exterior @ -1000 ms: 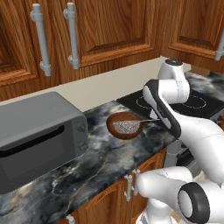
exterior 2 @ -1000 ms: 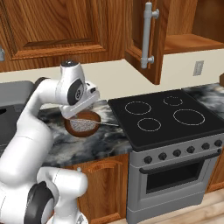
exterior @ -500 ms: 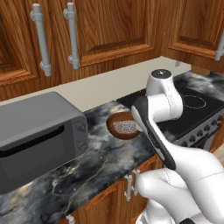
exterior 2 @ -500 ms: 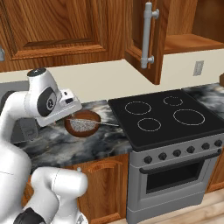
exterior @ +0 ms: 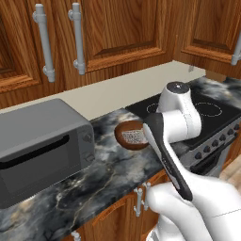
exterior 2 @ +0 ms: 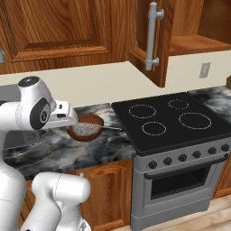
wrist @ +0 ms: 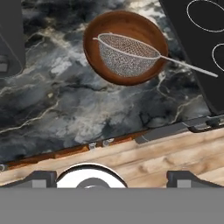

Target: Open the cabinet and setup a tea strainer by placing it in the bowl upright.

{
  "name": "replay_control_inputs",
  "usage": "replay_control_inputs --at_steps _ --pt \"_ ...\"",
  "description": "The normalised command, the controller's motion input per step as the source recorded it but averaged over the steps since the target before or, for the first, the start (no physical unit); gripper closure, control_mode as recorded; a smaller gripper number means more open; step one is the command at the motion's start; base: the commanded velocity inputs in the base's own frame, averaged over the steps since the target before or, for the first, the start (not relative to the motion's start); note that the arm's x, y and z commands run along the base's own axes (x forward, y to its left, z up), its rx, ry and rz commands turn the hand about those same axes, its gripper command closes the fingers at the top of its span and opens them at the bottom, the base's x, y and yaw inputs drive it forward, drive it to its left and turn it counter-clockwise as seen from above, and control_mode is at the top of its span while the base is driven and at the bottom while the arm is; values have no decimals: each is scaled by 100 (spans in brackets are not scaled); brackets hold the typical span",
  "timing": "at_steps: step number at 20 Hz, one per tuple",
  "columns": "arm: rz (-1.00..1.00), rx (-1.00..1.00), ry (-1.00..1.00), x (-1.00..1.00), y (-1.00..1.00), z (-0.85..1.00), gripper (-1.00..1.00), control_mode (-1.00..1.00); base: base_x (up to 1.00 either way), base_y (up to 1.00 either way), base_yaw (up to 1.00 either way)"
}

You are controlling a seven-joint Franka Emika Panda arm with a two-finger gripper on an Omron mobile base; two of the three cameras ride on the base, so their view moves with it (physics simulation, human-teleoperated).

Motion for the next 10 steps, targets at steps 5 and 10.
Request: replay_control_inputs --at_steps 5,10 --pt "-23 1 1 10 -1 -10 -100 -100 0 0 0" --pt "-3 0 6 45 -17 -7 -100 -100 0 0 0"
